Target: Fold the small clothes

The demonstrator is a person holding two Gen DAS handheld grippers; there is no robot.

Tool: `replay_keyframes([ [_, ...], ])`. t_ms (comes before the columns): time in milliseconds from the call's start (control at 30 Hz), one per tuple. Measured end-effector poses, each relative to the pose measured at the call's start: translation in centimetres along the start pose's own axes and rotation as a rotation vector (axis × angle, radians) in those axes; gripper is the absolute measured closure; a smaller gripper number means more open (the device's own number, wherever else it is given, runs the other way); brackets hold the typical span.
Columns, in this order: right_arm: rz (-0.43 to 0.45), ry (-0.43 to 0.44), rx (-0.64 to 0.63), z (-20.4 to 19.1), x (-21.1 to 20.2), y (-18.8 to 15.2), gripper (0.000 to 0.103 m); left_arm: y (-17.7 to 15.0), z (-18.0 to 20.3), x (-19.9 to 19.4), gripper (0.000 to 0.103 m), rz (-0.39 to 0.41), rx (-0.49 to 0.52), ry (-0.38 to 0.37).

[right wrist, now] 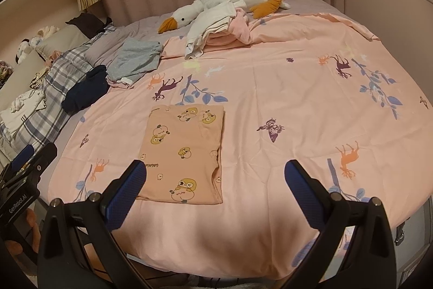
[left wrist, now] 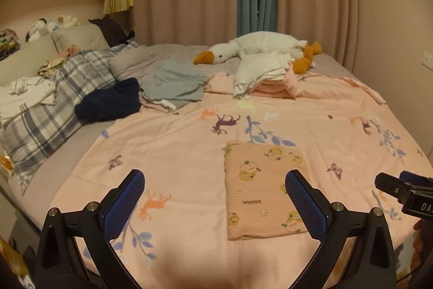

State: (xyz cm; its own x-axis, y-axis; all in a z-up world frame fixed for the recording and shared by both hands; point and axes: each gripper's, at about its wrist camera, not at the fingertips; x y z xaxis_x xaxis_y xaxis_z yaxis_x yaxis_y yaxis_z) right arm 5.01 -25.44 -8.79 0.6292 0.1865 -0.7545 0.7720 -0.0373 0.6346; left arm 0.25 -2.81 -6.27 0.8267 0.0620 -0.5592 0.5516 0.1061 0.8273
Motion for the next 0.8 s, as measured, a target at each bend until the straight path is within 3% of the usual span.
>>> replay_keyframes([
  [400,-0.006,-0.024,-0.022,-0.04,0.28,-0.23,0.001,-0.21,0.38,0.26,0.0,-0.001,0.009,0.019],
  [800,-0.007,-0.044,-0.04,-0.12,0.46,-0.31,0.001,-0.04,0.26,0.0,0.0,0.014,-0.007,-0.012],
])
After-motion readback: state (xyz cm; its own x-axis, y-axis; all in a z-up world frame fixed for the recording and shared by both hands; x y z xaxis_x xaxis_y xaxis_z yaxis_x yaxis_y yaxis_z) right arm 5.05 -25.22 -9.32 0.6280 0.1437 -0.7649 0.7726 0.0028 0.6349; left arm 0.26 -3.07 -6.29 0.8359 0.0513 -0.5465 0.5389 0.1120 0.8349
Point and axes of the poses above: each gripper's, at about its wrist camera, not at the fingertips, and x roughly the way its jaws point, z to its right, y to its top, and after that the axes turned 7 degrees about -y, right-handed
